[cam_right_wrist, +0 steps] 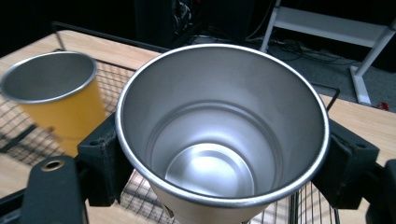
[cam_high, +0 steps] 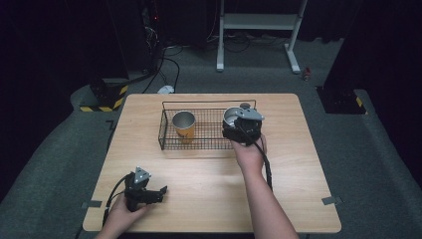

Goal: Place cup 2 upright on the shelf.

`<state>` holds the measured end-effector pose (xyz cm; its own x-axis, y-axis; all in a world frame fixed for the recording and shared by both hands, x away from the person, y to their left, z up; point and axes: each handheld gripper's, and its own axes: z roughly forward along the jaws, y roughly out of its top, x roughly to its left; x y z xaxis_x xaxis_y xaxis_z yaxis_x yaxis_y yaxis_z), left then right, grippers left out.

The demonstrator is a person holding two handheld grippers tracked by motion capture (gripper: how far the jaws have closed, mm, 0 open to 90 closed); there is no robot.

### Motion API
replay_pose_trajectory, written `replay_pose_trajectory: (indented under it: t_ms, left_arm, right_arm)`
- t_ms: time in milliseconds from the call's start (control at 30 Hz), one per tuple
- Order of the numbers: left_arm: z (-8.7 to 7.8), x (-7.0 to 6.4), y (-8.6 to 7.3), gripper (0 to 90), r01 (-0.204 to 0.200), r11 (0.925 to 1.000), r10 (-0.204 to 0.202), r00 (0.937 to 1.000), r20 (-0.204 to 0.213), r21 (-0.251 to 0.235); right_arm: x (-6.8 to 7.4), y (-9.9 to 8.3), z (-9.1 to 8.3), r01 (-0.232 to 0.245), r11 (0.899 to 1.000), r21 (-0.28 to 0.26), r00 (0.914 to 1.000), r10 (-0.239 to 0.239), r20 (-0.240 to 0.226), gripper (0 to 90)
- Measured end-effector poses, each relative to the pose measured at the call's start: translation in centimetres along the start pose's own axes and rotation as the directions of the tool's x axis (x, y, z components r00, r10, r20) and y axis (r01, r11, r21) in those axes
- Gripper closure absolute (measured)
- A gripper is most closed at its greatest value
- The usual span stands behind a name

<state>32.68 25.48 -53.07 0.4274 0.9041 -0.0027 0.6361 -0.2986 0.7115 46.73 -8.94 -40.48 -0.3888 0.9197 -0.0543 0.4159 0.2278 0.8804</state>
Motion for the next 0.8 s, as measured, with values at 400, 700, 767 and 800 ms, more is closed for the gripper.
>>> replay_pose_trajectory:
  t_ms: [400, 700, 767, 800]
  left_arm:
    - [0.0, 0.0, 0.0, 0.6, 0.002, 1.0000, -0.002, 1.0000, -0.002, -0.003]
    - [0.0, 0.0, 0.0, 0.6, 0.001, 1.0000, -0.001, 1.0000, 0.000, 0.000]
    - [0.0, 0.0, 0.0, 0.6, 0.001, 1.0000, -0.002, 1.0000, -0.001, -0.001]
    - [0.0, 0.0, 0.0, 0.6, 0.001, 1.0000, -0.001, 1.0000, -0.001, -0.002]
  right_arm:
    - [0.0, 0.4, 5.9, -0.007, 0.993, 0.119, 0.9999, 0.005, 0.015, 18.5]
    - [0.2, -0.9, 8.0, -0.038, 0.975, 0.220, 0.9992, 0.033, 0.023, 18.5]
    - [0.4, -1.1, 8.2, -0.046, 0.970, 0.237, 0.9989, 0.041, 0.024, 18.5]
    - [0.5, -1.2, 8.3, -0.042, 0.971, 0.237, 0.9991, 0.038, 0.020, 18.5]
